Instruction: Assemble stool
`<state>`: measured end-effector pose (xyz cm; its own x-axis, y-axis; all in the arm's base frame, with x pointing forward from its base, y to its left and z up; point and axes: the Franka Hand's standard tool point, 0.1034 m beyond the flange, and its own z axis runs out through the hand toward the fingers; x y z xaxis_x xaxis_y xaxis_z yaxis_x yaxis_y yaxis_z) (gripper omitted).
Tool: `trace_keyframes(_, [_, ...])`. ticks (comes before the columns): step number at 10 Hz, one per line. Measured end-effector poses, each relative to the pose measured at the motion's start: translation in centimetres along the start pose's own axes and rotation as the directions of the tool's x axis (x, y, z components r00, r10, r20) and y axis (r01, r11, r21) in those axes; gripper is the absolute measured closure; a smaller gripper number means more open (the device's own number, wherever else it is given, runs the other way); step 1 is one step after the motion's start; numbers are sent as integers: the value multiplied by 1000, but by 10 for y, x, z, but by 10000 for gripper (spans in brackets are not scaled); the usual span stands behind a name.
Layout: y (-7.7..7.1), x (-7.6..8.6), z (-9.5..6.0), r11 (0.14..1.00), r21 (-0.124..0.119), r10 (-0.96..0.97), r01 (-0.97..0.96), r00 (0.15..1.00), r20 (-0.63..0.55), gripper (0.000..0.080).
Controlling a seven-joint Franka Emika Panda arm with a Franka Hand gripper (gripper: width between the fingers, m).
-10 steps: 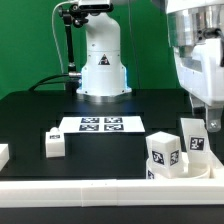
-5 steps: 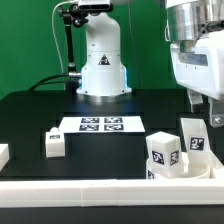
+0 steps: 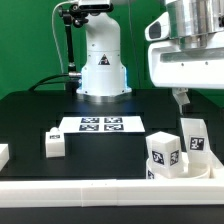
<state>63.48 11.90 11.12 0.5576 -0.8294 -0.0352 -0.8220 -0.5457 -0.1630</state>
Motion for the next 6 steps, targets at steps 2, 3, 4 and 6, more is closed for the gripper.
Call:
trace_keyframes(2, [0, 0, 0, 992, 0, -128, 128, 992, -1, 151])
trace_keyframes(3, [0, 1, 0, 980, 0, -198, 198, 980, -1, 151])
trace_keyframes(4, [0, 1, 0, 969, 0, -248, 248, 969, -1, 151])
trace_keyframes(6, [-1, 3, -2, 882, -17, -470, 470, 882, -11, 151])
